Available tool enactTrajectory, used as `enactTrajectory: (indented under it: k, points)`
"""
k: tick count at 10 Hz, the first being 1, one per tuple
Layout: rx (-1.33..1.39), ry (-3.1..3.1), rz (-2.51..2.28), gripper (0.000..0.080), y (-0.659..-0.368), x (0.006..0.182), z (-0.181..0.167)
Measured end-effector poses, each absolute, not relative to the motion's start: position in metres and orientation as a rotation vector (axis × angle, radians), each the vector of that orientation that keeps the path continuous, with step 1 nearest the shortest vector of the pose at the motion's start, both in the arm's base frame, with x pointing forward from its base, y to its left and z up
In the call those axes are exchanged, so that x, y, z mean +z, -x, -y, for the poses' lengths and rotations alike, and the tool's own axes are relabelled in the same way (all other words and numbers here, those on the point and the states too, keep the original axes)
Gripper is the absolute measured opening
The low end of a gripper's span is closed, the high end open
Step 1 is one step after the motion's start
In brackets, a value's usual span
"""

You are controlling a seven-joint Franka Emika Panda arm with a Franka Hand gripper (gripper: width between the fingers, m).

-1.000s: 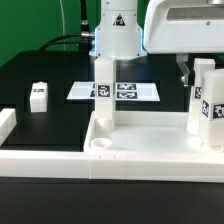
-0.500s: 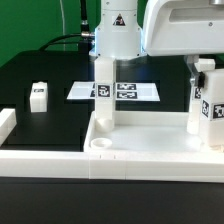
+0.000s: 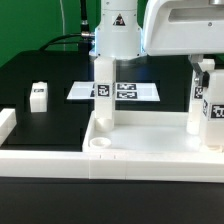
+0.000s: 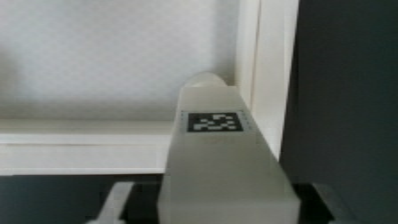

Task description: Assemble desk

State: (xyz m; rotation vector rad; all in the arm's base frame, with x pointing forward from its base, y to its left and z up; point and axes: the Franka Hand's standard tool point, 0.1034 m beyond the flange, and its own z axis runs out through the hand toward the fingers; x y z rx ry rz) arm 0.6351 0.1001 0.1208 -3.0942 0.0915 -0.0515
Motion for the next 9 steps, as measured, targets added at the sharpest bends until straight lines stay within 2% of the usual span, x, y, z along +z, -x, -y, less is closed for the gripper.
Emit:
enactTrajectory:
  k: [4, 9]
  points:
    - [-0.043, 3.046, -0.5, 0.029, -0.6354, 0.1201, -0.1]
    - [-0.039, 2.782, -1.262, 0.029, -0.6369, 0.1185, -0.1015]
